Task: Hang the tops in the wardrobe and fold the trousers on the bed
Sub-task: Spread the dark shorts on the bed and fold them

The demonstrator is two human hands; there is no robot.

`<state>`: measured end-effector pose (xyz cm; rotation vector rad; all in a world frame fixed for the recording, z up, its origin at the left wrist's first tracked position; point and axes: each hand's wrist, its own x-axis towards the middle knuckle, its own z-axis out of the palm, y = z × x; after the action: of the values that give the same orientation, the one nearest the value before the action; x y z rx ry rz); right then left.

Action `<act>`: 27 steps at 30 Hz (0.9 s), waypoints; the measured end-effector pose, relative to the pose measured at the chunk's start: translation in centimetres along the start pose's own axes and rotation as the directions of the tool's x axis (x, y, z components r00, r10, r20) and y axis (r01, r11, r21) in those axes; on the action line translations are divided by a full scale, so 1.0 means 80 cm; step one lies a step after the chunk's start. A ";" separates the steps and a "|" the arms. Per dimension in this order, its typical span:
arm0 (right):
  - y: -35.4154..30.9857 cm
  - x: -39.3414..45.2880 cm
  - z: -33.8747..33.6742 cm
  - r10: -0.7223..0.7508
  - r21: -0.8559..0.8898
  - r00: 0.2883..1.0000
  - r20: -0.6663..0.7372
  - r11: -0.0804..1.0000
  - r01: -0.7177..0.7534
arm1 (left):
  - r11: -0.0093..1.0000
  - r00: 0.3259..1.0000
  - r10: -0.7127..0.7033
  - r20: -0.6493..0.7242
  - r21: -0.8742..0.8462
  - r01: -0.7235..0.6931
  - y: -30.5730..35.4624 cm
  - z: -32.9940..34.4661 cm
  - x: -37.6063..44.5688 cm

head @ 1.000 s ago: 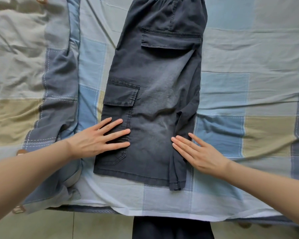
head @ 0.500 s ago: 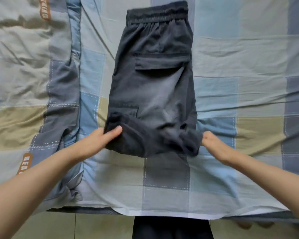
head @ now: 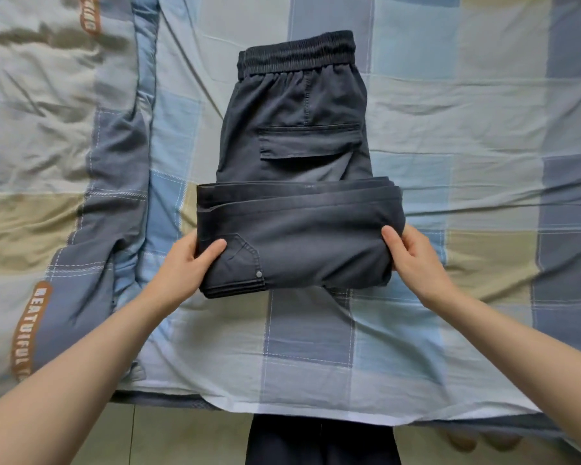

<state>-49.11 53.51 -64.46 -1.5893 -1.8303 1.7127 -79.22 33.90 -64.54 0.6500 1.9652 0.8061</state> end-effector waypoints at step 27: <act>-0.019 0.122 -0.053 -0.174 -0.489 0.458 0.872 -0.351 0.799 | -0.292 0.596 0.310 0.741 0.671 -0.682 -0.004 -0.036 0.105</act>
<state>-50.95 63.81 -66.86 0.2974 -3.5079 -0.1194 -85.75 38.80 -68.14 2.5542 1.5471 -0.5995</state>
